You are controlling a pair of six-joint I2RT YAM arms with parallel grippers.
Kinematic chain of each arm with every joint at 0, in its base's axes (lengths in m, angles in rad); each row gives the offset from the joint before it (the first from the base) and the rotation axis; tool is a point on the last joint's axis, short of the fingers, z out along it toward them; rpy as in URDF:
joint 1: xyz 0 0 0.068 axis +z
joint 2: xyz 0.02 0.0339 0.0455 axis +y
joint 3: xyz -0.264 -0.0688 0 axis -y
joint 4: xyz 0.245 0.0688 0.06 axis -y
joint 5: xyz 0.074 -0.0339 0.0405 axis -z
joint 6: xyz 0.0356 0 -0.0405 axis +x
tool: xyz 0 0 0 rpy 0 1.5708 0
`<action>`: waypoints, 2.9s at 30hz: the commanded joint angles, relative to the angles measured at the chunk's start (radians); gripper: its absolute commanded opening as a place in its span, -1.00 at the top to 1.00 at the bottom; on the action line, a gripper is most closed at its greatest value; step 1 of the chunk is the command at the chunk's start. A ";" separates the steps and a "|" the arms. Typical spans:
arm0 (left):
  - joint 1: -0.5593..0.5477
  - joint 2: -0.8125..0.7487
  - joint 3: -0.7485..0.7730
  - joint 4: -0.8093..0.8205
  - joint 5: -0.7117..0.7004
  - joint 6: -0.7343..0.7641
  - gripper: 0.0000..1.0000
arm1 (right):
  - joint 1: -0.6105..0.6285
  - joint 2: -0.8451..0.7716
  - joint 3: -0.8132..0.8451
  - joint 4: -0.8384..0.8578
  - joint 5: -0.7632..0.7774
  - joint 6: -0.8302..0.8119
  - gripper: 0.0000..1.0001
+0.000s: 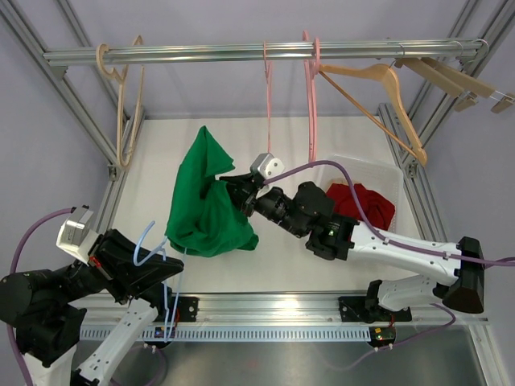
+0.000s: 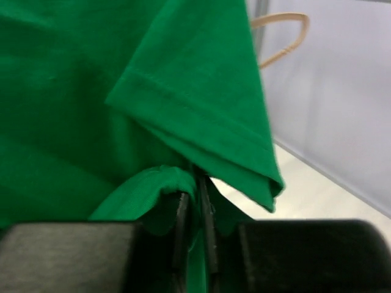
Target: Remove the t-shirt from the hanger
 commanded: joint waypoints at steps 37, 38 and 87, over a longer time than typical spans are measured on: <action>-0.032 -0.076 0.000 -0.283 -0.171 0.163 1.00 | -0.134 0.151 0.266 0.017 -0.096 0.153 1.00; -0.032 -0.076 0.021 -0.359 -0.209 0.183 1.00 | -0.143 0.165 0.302 0.001 -0.085 0.142 1.00; -0.088 -0.051 0.187 -0.672 -0.726 0.510 1.00 | -0.171 -0.271 0.733 -0.826 0.398 0.016 1.00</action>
